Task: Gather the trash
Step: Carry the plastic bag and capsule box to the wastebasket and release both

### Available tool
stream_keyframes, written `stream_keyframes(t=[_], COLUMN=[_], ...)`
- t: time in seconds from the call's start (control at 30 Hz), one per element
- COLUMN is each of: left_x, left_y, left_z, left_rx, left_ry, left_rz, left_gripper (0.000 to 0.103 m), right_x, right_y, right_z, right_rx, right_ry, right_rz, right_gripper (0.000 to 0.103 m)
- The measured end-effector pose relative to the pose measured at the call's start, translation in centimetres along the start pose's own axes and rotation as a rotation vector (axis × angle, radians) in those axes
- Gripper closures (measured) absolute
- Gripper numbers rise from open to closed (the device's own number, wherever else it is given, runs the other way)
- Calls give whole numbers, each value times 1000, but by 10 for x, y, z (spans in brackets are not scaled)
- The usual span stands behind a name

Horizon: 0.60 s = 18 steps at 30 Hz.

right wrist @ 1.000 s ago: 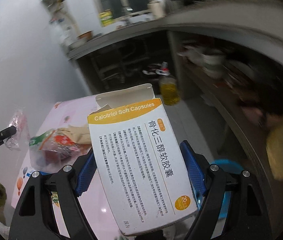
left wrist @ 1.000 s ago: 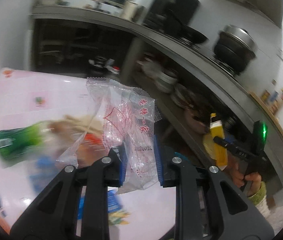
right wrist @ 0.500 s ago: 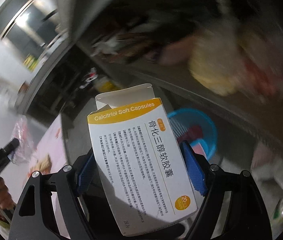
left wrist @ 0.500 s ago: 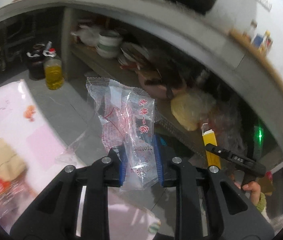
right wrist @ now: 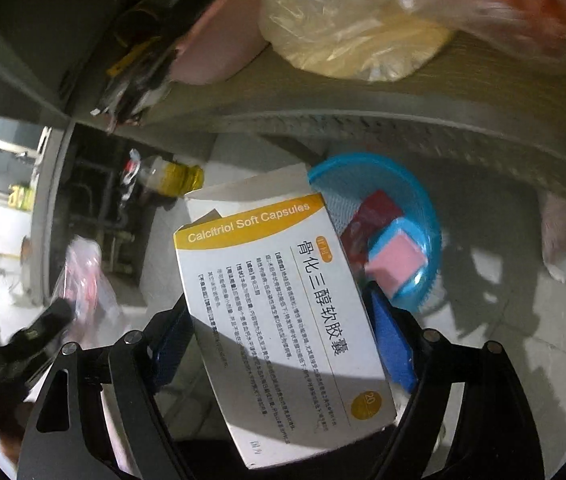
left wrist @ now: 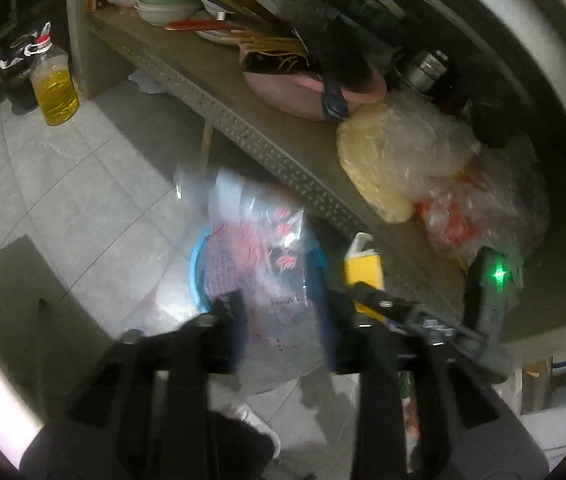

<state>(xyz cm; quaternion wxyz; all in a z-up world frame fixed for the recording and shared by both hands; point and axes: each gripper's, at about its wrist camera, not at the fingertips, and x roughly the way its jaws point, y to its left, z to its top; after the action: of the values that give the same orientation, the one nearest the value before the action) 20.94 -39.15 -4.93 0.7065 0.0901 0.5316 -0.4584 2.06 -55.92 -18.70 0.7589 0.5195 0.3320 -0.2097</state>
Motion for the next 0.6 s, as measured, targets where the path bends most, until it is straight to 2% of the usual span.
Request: stream_keyframes(t=[0.03,0.17,0.27,0.43,0.6], left_x=[7,17,13,-7,-35], left_y=[-2,-3,1,8,8], left_z=[5,8,3,-7,-21], left_rx=[-11,-28,-23,-32,-21], left_ry=[-7,-6,-11,-55,-106], left_rz=[3,-16,-20,-15,-29], left_gripper=[46,41,38,33,27], right_x=[12,62,79,71,46], right_y=[-2,-27,-40,-45,-25], right_z=[6,22,19,4,-10], right_rx=[4,58,67,55,-26], right_ry=[-16,-13,-4,-10,-28], right_rz=[-6,-77,-132,-134,-159], right_gripper=[13,12,12,12,12])
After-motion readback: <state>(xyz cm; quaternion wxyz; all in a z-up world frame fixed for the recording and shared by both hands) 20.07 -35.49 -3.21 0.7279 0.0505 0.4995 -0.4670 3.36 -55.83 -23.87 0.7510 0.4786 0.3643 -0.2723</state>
